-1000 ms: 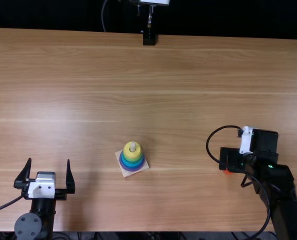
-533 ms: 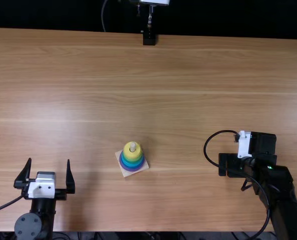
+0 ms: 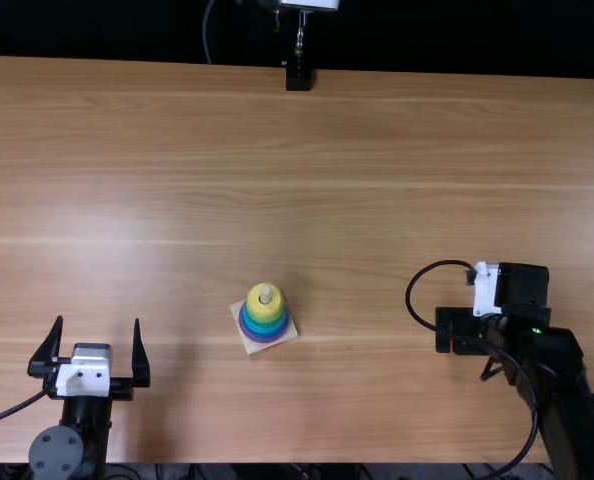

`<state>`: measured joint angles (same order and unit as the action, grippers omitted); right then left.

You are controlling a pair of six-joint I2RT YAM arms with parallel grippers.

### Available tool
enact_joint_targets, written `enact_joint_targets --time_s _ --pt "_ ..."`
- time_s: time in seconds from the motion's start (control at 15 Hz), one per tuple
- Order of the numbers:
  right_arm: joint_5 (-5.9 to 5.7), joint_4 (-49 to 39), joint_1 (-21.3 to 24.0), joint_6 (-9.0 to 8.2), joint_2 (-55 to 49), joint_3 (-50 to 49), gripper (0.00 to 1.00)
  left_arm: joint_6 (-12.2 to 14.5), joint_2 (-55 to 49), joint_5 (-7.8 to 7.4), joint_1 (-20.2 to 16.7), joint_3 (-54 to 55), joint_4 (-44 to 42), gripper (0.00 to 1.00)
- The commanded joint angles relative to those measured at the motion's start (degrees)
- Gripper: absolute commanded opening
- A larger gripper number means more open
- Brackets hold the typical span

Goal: Build the Hanoi tower: stack the rings onto the peg from bottom to top in this color order: purple, dark blue, light blue, dark green, light green, yellow, orange.

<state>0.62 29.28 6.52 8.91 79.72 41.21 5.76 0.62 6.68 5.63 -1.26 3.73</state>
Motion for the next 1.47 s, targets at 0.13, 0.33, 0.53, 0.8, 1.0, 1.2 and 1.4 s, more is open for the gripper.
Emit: enact_joint_targets --time_s 0.13,0.33,0.53,0.8,1.0,1.2,1.4 --pt "1.38 -0.3 -0.3 -0.05 1.7 -0.7 1.0 0.3 -0.6 0.18 0.1 1.3 0.3 1.0" --pt "1.49 -0.3 -0.8 -0.15 2.0 -0.7 1.0 0.3 -0.6 0.18 0.1 1.3 0.3 1.0" --pt "1.49 -0.3 -1.1 -0.15 4.0 -0.7 1.0 0.3 -0.6 0.18 0.1 1.3 0.3 1.0" --pt "1.49 -0.3 -1.1 -0.26 4.0 -0.7 1.0 0.3 -0.6 0.18 0.1 1.3 0.3 1.0" --pt "1.59 -0.3 -1.2 -0.05 4.1 -0.9 0.8 0.3 -0.6 0.18 0.1 1.3 0.3 1.0" --pt "5.28 -0.3 -1.1 0.06 4.1 -0.9 0.0 0.3 -0.6 0.18 0.1 1.3 0.3 1.0" --pt "7.29 -0.1 -1.1 -0.26 4.0 -0.8 0.0 0.3 -0.6 0.18 0.1 1.3 0.3 1.0"
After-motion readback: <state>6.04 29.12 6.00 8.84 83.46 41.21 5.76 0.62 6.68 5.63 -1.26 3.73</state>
